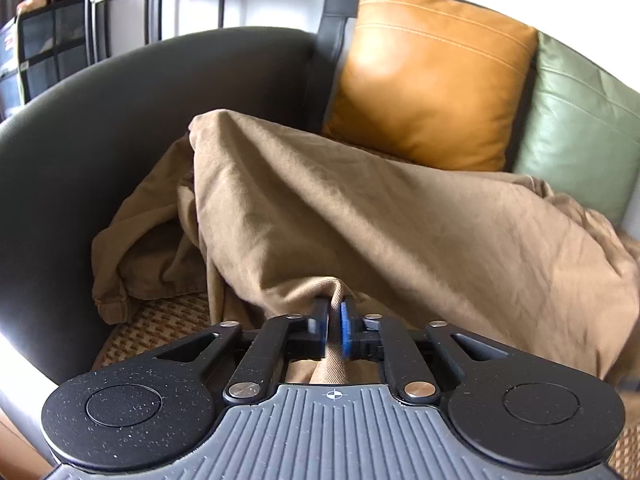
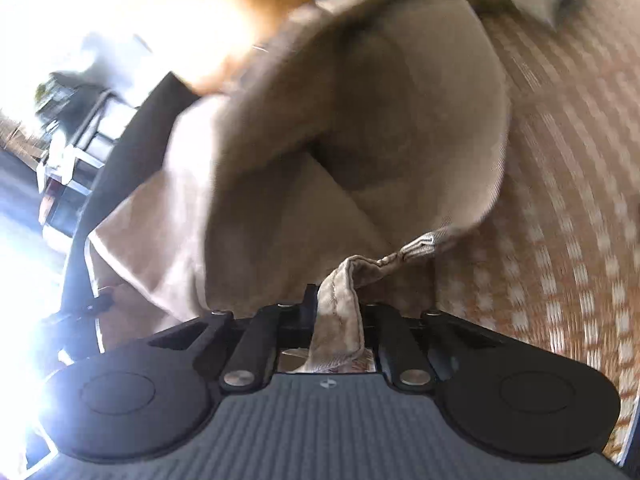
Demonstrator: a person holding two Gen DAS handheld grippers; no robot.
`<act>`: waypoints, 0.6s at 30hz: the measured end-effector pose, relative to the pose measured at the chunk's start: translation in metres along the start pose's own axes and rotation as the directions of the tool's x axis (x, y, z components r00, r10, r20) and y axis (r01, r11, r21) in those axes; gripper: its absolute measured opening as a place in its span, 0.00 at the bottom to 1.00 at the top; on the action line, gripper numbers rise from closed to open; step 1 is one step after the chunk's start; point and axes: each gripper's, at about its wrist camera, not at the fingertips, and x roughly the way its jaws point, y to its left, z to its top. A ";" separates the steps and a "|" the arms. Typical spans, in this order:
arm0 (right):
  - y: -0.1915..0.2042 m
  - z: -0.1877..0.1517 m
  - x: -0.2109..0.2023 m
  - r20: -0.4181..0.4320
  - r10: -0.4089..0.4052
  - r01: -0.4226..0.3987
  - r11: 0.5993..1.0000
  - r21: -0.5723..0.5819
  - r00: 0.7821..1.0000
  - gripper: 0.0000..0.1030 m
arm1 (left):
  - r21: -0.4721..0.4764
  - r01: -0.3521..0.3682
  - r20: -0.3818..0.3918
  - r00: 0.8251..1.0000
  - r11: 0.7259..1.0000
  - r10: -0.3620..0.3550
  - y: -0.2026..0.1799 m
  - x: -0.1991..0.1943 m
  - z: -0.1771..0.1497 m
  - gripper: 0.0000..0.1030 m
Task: Fold clothes
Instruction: 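Lift the jacket high with both tools, right tool holding the cuff, left the hem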
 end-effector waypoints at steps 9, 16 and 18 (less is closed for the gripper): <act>0.104 0.063 -0.065 0.167 0.136 -0.090 0.963 -0.256 0.977 0.06 | 0.172 -0.017 0.100 0.995 0.985 0.000 -0.019 -0.061 -0.038 0.52; 0.172 0.096 -0.090 0.215 0.155 -0.063 0.922 -0.383 0.964 0.04 | 0.373 0.008 0.142 0.988 0.928 -0.065 -0.078 -0.082 -0.087 0.69; 0.189 0.099 -0.093 0.218 0.158 -0.056 0.909 -0.414 0.963 0.04 | 0.416 0.016 0.146 0.986 0.909 -0.085 -0.101 -0.076 -0.097 0.69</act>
